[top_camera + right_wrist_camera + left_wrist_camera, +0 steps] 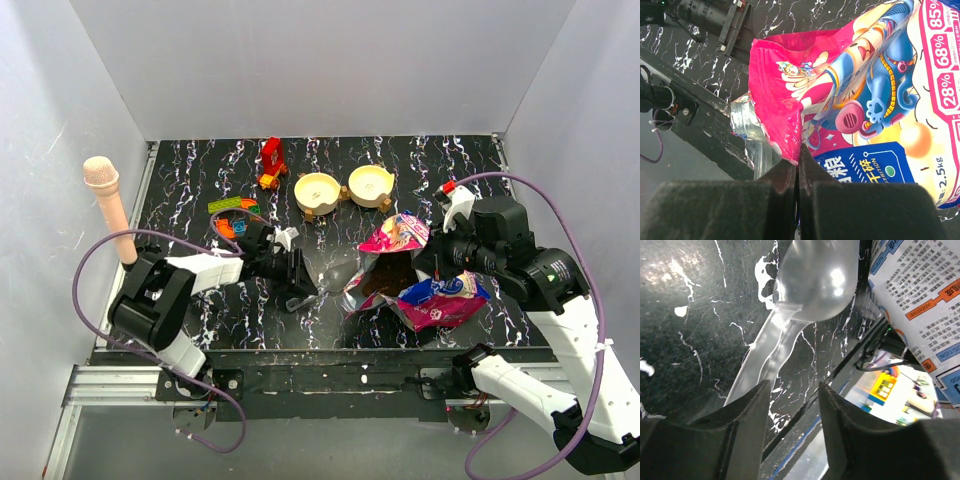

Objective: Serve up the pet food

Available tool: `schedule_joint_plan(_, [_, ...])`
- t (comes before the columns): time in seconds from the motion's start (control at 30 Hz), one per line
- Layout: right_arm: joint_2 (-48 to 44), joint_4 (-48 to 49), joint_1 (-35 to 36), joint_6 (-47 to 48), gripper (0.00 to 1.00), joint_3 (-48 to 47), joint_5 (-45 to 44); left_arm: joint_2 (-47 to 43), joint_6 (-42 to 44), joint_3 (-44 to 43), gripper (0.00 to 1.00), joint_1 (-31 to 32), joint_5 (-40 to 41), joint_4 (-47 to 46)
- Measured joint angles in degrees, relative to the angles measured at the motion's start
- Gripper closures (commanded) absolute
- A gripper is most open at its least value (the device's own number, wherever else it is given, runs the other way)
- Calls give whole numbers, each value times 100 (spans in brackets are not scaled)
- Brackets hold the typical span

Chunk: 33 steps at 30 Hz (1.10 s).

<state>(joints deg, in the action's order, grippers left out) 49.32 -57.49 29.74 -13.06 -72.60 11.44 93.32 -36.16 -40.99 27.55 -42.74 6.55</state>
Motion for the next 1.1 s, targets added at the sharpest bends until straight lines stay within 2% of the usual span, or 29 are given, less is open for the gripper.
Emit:
schedule_joint_plan(0.1, [0,0,-2,-11,99,2,26,-378,116,-17,40,0,297,332])
schedule_joint_plan(0.2, [0,4,-4,-26,99,9,52,-994,256,-149,36,48,702,822])
schedule_joint_plan(0.3, [-2,26,-4,-50,99,33,90,-1440,597,-560,37,234,1172,1255])
schedule_joint_plan(0.37, [-11,37,-4,-70,99,39,103,-1499,844,-769,42,372,1381,1399])
schedule_joint_plan(0.43, [-13,39,-4,-79,99,39,109,-1384,1156,-964,49,522,1613,1596])
schedule_joint_plan(0.47, [-13,39,-4,-83,99,39,114,-1272,1316,-1049,50,599,1735,1698])
schedule_joint_plan(0.73, [-13,35,-4,-98,99,39,125,-225,2417,-1329,42,1115,2487,2223])
schedule_joint_plan(1.0, [-4,13,-4,-98,99,20,151,304,3045,-1633,48,1115,2872,2415])
schedule_joint_plan(1.1, [0,2,-4,-98,99,15,153,293,3104,-1860,41,1117,2828,2625])
